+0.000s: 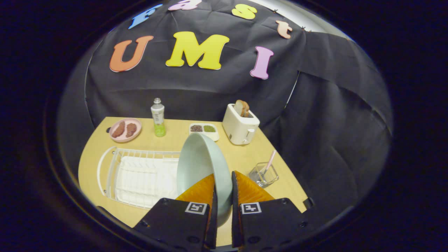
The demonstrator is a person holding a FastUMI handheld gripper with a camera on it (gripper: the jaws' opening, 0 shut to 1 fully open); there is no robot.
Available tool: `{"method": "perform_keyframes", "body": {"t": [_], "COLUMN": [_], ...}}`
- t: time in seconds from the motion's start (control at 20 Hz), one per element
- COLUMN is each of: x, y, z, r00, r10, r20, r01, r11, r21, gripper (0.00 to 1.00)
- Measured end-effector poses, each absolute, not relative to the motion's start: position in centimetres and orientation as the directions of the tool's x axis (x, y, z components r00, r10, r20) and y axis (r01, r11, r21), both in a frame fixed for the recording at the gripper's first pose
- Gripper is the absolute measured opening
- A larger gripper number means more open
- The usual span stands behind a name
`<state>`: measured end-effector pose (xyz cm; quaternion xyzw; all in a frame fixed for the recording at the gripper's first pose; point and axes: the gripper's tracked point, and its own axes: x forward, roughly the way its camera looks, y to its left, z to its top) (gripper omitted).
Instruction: Take the plate from the dish rack, then take the spoon from the basket and place it into the plate.
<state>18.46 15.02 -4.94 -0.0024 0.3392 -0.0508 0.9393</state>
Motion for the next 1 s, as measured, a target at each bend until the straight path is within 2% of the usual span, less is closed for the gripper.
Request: {"method": "perform_keyframes", "body": {"t": [0.35, 0.5, 0.65, 0.9, 1.0], "x": [10.6, 7.8, 6.1, 6.3, 6.8], "y": [14.9, 14.9, 14.7, 14.1, 14.2], "z": [-9.2, -12.4, -16.3, -22.5, -23.5], "r00": [0.737, 0.702, 0.674, 0.667, 0.683], "r10": [0.224, 0.344, 0.388, 0.34, 0.348], "r20": [-0.638, -0.624, -0.629, -0.663, -0.642], "r01": [-0.104, -0.14, -0.176, -0.175, -0.188], "r11": [0.97, 0.925, 0.911, 0.936, 0.933], "r21": [0.221, 0.352, 0.373, 0.304, 0.305], "gripper": [0.22, 0.22, 0.22, 0.22, 0.22]}}
